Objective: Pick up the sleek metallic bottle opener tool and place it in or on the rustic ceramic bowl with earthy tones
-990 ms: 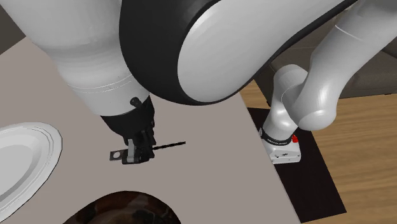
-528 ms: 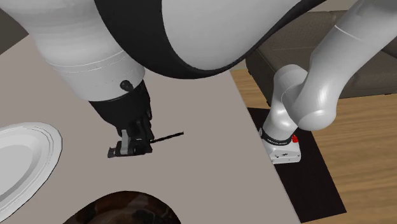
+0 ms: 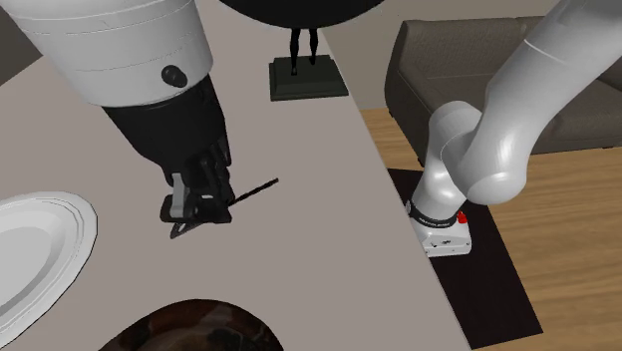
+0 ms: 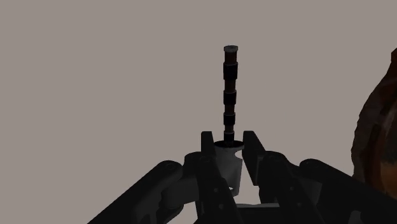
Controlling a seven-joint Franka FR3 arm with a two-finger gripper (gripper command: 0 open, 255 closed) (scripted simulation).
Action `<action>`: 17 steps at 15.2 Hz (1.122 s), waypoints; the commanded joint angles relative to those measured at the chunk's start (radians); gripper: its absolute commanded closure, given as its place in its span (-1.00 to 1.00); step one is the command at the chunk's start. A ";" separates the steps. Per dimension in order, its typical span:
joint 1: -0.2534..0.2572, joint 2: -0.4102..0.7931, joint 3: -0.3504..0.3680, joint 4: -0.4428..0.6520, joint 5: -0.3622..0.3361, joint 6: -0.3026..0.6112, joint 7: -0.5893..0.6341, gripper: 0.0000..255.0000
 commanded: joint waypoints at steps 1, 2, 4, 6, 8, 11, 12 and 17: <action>-0.001 0.004 -0.001 0.031 -0.002 -0.028 0.001 1.00; -0.001 0.006 -0.001 0.047 -0.003 -0.041 0.002 1.00; -0.002 0.012 -0.001 0.079 -0.005 -0.069 0.003 1.00; -0.003 0.018 -0.001 0.112 -0.007 -0.096 0.005 1.00; -0.004 0.025 -0.001 0.147 -0.010 -0.124 0.007 1.00; -0.005 0.038 0.000 0.201 -0.014 -0.165 0.010 1.00; -0.005 0.043 0.001 0.219 -0.016 -0.180 0.011 1.00; -0.006 0.072 0.005 0.318 -0.026 -0.252 0.019 1.00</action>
